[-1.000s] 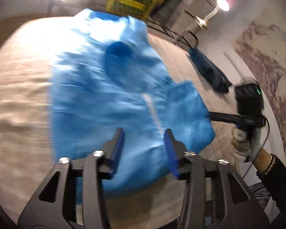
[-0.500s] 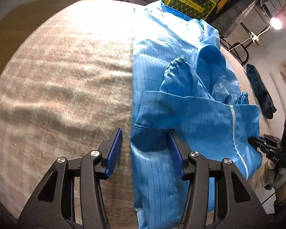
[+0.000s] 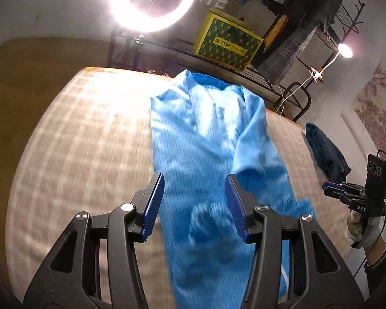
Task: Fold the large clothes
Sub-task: 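Grasp the coat collar with the left gripper while the right gripper holds the coat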
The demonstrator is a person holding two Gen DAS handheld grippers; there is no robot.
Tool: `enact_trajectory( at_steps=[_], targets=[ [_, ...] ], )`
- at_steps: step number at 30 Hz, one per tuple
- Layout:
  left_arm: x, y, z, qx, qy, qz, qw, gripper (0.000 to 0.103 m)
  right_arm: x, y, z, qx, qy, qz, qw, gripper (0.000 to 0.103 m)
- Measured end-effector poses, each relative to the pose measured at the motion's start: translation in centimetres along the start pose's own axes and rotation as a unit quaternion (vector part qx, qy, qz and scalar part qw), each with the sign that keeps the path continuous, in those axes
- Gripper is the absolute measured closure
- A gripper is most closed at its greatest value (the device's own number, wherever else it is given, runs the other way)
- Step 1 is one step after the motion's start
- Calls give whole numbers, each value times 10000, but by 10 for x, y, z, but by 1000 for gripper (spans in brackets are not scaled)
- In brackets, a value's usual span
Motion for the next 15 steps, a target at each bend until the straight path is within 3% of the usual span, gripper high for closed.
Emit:
enact_trajectory(
  at_steps=[5,15],
  targets=[
    [23,-40,-46,132,22,-144,9998,52,-11,-39,-56,151,219,68,9996,84],
    [61,-89,-135,205,57,-252,9995,52,-32,-111,-162,344,341,105,9988,84]
  ],
)
Point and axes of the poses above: each gripper's, at about its wrist camera, not at the fingertips, and z roughly against the way its jaws point, x to its left, y to its underside, the point moved 2 cm from there along -z, roughly the way its jaws point, and after that the axes turned 8 degrees about y, right-handed, at the moved point
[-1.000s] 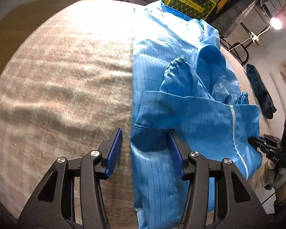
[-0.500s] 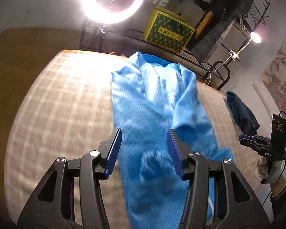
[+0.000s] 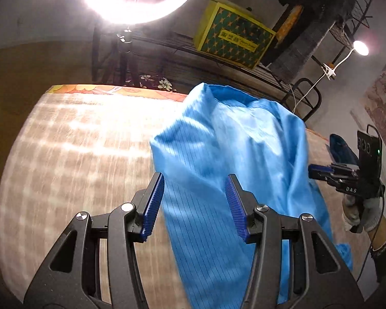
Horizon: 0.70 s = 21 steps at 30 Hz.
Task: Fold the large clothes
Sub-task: 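Grasp the coat collar with the left gripper while the right gripper holds the coat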
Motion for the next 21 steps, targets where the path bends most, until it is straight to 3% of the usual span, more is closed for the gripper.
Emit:
enact_trajectory(
  at_steps=[4,7,11,12,13,15,21],
  targets=[
    [9,-21,-25,-20,25,2,10000,52,-3,-27,-28,31,323,-58,9995,84],
    [20,-36,-39,-117,113,277,9995,49,-3,-35,-40,94,517,90,9986,84],
    [29,-55,-52,-190,368,555,9976,44,-9,-39,-27,-34,296,284,9992,84],
    [29,-58,-53,-191,379,548,9976,41,-16,-39,-17,-181,86,177,9996,78],
    [29,-61,-56,-183,380,527,9977,40,-23,-39,-7,-357,-119,56,9993,63],
    [27,-68,-63,-106,400,460,9981,38,-39,-42,4,-670,-115,-108,9976,41],
    [25,-78,-91,115,282,430,9986,37,-66,-50,-18,-486,-114,-496,9975,39]
  ],
)
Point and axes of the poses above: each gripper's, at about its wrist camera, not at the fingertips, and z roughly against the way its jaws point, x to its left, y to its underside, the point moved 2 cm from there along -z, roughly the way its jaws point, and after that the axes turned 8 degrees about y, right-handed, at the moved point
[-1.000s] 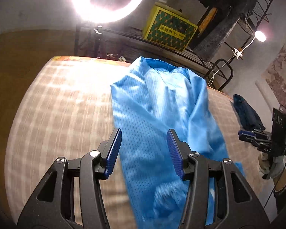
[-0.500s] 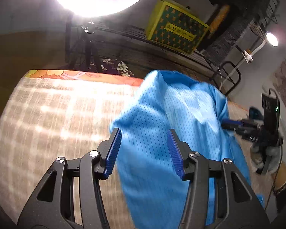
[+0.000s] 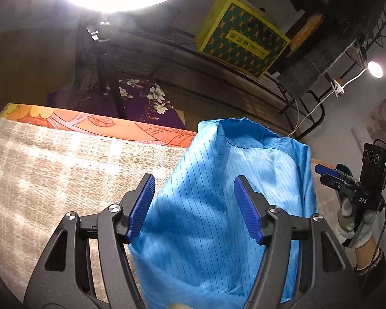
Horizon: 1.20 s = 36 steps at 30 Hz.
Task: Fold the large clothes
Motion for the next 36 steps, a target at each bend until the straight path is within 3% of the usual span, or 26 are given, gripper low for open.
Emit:
enact_trajectory(
  at_steps=[6,8,10,11,12,14,26,36],
  targets=[
    [1,-4,-27,117,-222,181,9995,38,6,-13,-37,219,-32,-88,9997,40],
    [-1,-4,-35,177,-333,155,9992,38,13,-15,-41,283,-51,71,9996,54],
    [-4,-3,-36,132,-382,56,9992,62,20,-17,-44,352,-148,191,9991,85],
    [-6,-2,-39,201,-339,34,9992,85,22,-17,-44,340,-124,215,9991,88],
    [-7,-1,-40,199,-374,-6,9991,95,24,-18,-42,295,-103,252,9992,90],
    [-14,3,-35,95,-383,-162,9991,99,26,-19,-36,189,-94,285,9994,94],
    [-54,10,47,-535,183,-322,9979,102,43,-29,43,-546,-326,285,9976,98],
    [-111,56,143,-772,428,-615,9942,103,69,-2,144,-839,-491,405,9944,100]
  ],
)
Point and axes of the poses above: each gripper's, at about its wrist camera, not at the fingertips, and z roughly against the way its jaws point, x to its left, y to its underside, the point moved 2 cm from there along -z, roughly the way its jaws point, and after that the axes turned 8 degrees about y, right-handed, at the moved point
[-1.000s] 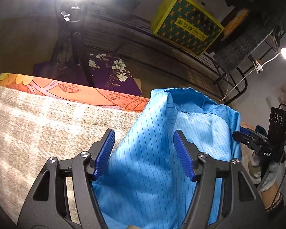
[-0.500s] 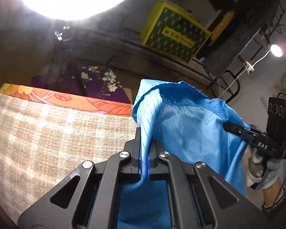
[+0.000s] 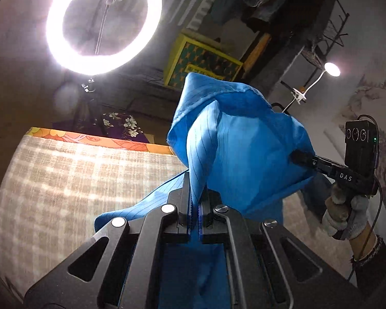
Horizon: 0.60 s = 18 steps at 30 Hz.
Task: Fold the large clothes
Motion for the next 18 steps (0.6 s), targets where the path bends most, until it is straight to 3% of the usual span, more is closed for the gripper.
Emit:
enact_trajectory(
  at_steps=[11,18],
  targets=[
    [-86,57,84,-32,54,-523,9986,103,28,51,97,-190,128,-17,9997,102],
    [-115,125,138,32,39,-768,9970,103,49,106,151,-173,109,-71,9998,102]
  ],
)
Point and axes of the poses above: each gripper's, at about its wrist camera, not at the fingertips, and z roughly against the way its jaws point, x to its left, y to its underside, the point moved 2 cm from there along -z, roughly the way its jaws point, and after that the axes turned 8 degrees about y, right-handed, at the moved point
